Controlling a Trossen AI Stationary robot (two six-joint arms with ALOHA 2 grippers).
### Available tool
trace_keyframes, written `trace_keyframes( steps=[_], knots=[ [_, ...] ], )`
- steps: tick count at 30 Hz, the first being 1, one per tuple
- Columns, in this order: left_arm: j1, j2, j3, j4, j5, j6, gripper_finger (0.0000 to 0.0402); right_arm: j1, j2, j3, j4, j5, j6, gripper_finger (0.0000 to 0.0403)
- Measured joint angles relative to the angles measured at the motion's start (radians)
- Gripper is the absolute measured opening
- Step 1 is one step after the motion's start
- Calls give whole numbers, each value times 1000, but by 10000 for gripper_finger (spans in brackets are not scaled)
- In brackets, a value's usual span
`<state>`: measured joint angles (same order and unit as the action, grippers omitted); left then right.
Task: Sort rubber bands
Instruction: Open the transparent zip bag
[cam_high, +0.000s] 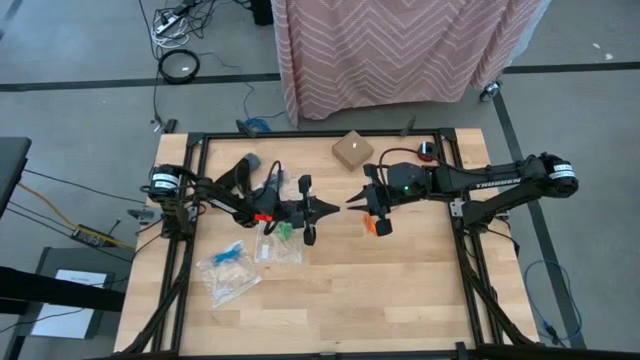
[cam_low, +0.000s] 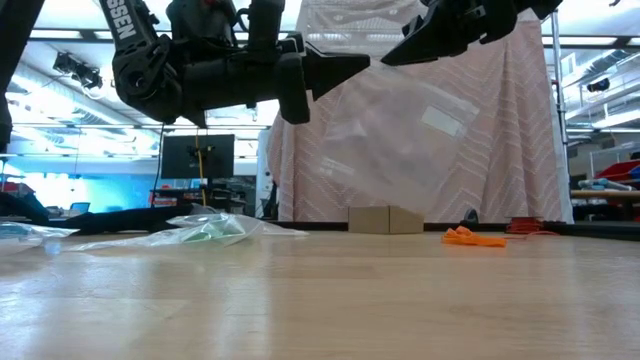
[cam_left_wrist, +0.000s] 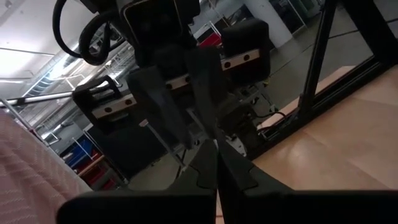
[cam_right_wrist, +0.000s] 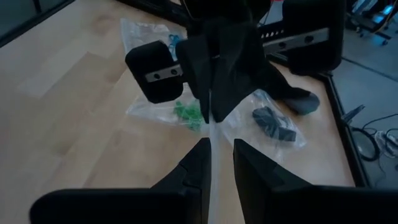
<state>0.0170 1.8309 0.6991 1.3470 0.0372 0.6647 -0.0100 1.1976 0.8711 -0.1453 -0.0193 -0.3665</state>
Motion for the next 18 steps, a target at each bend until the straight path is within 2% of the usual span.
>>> trace_keyframes(
  steps=[18],
  knots=[
    [0,0,0,-8,-14,0,4,-15,0,0,-29,11,14,55]
  ],
)
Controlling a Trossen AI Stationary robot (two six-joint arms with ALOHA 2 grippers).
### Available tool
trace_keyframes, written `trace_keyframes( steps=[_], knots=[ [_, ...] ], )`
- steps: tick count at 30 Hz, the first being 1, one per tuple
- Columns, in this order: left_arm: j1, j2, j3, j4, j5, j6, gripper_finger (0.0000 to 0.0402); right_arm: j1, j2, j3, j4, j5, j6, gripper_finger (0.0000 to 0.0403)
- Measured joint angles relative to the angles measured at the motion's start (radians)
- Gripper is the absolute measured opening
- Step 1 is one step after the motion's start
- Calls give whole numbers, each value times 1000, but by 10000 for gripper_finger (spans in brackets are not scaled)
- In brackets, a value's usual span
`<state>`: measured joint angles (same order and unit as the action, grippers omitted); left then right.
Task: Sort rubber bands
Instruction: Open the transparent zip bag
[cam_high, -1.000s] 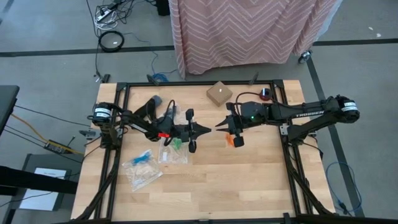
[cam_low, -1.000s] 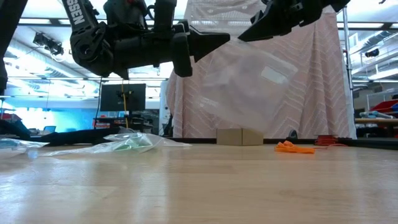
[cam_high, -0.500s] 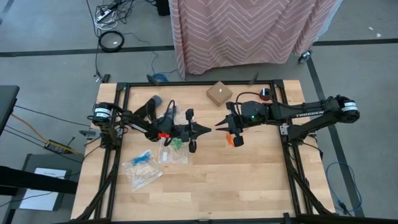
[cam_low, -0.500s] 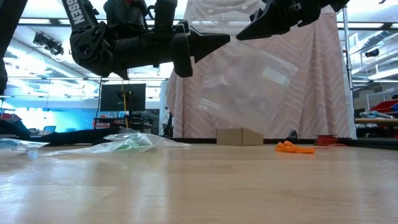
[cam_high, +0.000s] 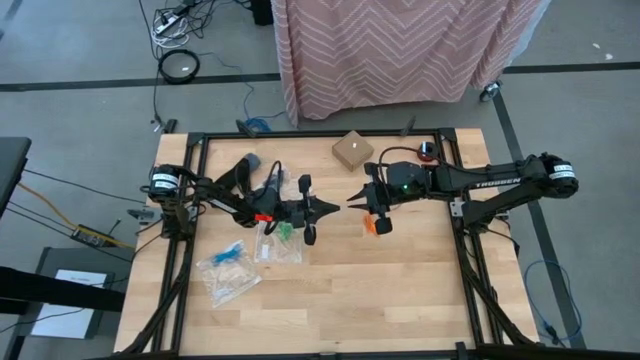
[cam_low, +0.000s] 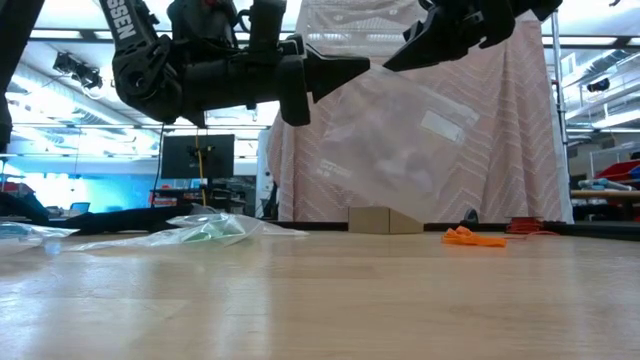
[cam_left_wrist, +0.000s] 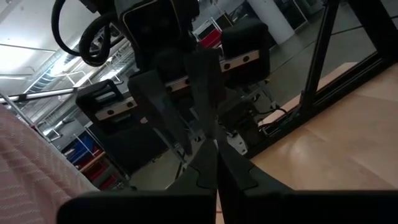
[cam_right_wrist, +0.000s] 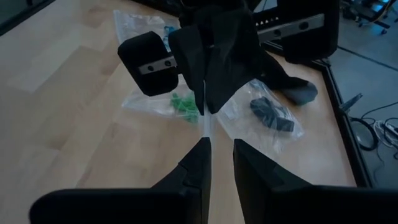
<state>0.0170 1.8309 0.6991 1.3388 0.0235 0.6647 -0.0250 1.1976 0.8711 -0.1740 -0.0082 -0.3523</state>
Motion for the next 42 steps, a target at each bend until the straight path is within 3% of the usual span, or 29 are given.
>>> trace_keyframes(
  steps=[22,24,29,36,42],
  knots=[
    [0,0,28,53,42,-71,4,-4,0,0,-9,3,45,51],
    [0,-1,28,31,29,-70,4,-4,0,0,-13,42,45,51],
    [2,0,28,-60,-31,-71,4,-6,0,0,-41,265,14,50],
    [2,0,28,-33,-70,-72,4,9,-58,0,-38,178,-8,51],
    [2,0,28,90,-124,-70,4,40,-240,0,-118,142,10,51]
  ],
)
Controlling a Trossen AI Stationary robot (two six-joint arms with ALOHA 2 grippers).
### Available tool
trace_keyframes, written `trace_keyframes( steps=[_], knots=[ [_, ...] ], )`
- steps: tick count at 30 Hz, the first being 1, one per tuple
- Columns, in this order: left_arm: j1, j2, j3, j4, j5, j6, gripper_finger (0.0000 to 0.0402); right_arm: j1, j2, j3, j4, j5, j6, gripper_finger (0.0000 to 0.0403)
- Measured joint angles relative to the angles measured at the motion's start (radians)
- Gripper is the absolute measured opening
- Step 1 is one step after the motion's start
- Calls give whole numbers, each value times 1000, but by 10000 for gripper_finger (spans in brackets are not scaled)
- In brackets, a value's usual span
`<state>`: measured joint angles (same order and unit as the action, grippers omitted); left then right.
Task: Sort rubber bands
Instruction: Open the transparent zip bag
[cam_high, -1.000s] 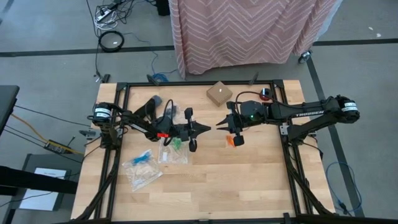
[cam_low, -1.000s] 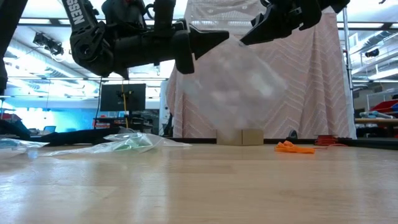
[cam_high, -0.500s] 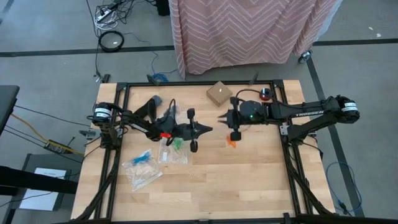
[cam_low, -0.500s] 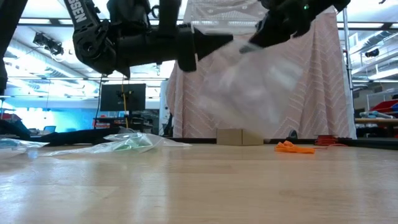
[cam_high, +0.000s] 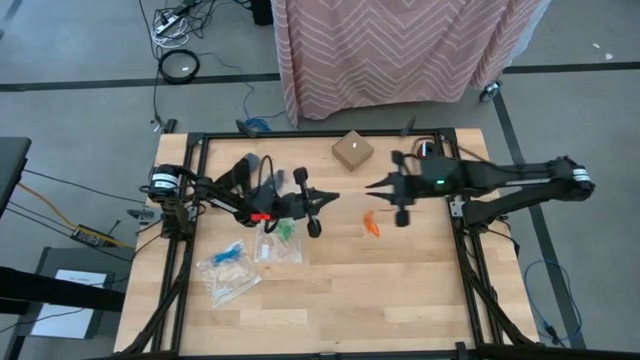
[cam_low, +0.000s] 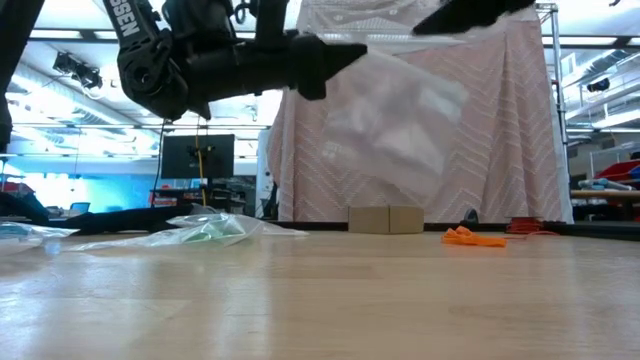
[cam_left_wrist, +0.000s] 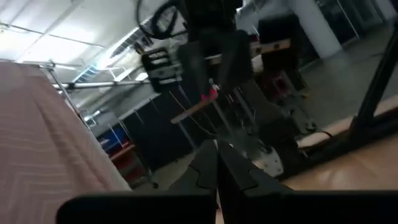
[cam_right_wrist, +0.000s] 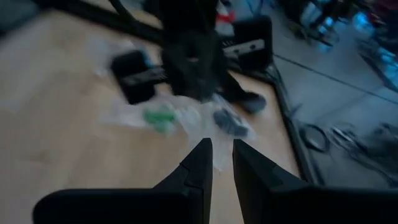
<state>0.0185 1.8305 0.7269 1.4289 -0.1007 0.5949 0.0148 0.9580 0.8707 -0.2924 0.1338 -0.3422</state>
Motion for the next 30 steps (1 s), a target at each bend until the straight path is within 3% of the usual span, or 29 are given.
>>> trace_keyframes(
  steps=[3,7,18,24,30],
  knots=[
    [0,0,0,17,15,-15,4,5,-104,-28,-9,-73,35,52],
    [0,0,0,10,99,-58,4,4,-159,-114,96,-85,39,52],
    [-1,0,0,24,100,-57,4,5,-8,-156,185,-100,35,106],
    [-1,0,0,22,100,-57,4,5,3,-156,190,-31,35,149],
    [-1,0,0,20,100,-55,4,5,0,-156,176,0,34,145]
  ],
)
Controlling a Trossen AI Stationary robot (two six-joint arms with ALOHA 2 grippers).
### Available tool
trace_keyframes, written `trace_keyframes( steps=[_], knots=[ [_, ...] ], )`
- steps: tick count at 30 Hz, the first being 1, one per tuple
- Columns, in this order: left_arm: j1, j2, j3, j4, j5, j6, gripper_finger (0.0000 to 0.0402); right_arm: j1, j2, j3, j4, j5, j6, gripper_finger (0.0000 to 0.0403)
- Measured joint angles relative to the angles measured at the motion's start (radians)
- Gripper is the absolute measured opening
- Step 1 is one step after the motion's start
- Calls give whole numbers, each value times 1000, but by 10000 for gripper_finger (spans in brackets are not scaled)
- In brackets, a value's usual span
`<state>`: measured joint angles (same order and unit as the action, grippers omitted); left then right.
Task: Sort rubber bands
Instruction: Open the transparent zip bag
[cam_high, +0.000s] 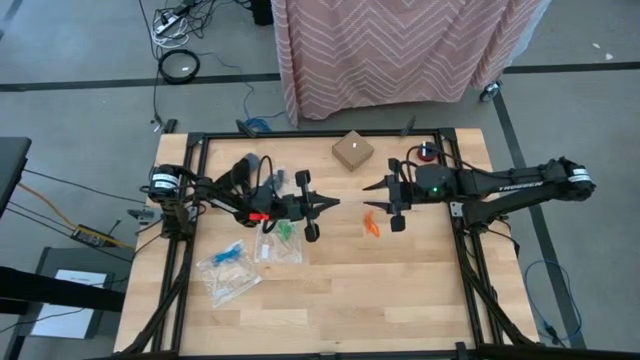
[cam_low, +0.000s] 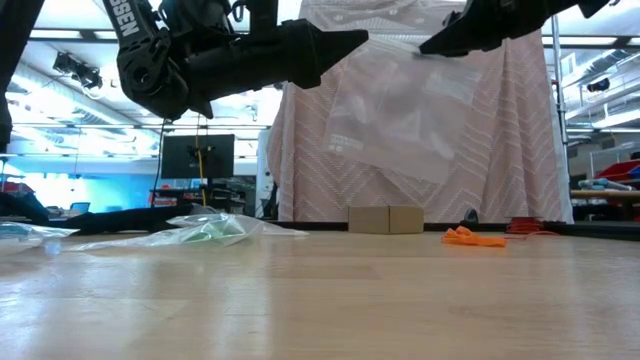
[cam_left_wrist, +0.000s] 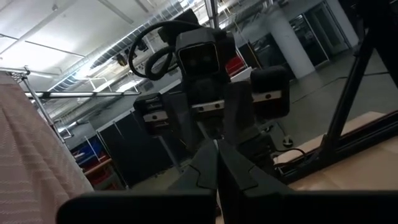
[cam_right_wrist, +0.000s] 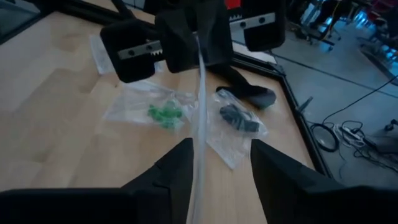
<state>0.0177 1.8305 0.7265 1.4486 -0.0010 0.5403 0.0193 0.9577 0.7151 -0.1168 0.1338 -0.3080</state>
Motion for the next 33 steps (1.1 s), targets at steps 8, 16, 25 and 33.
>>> trace_keyframes(
  steps=[8,16,25,33],
  knots=[
    [0,0,0,6,0,2,4,0,7,0,-4,-6,-9,95],
    [0,0,0,17,1,3,4,-2,6,0,0,2,-42,25],
    [1,0,0,22,4,2,4,-2,6,0,12,5,-53,1],
    [10,0,11,6,17,-53,4,-2,47,0,34,-29,-54,1]
  ],
)
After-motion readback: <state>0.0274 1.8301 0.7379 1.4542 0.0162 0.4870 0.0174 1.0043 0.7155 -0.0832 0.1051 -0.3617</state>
